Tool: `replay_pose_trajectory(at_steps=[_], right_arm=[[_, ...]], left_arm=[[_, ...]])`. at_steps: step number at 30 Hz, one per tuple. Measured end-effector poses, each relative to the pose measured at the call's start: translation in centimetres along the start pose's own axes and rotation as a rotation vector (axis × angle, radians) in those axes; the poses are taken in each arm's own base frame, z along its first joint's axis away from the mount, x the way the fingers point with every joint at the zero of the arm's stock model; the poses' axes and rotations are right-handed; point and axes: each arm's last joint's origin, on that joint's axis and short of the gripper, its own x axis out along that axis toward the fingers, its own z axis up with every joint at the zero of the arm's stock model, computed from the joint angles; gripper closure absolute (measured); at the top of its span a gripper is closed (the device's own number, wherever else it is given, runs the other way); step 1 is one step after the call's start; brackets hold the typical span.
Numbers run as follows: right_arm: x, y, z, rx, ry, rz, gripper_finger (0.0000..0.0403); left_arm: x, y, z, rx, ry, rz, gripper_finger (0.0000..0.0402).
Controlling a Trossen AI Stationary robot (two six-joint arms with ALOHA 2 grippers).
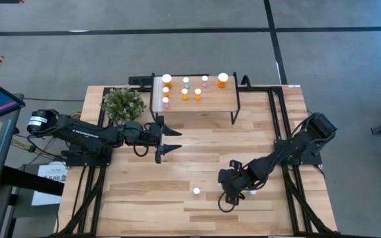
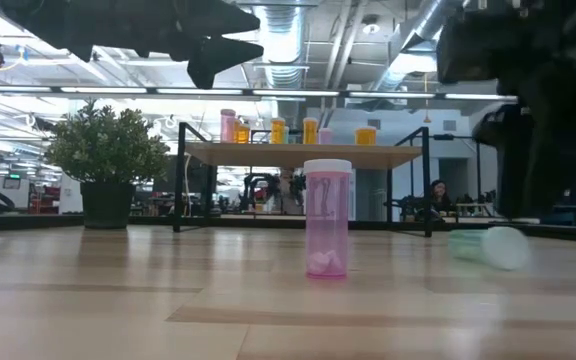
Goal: Pick and place medicine bottles onto shelf by color
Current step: Put the small left blue pill bottle on the shelf
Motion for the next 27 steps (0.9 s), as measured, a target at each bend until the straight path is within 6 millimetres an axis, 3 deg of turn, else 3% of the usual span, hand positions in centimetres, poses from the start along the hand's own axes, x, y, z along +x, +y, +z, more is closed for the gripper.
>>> replay_pose_trajectory(at_steps=[12,27], right_arm=[[-0.7,-1.2,0.5,-0.052,0.011,-0.033,0.0213],[-0.3,-2.4,1.7,-0.541,0.004,-0.048,0.0214]], left_arm=[[0.0,0.0,0.0,0.0,0.005,0.001,0.0177],[0.0,0.0,-0.3,-0.002,0.031,0.003,0.0177]])
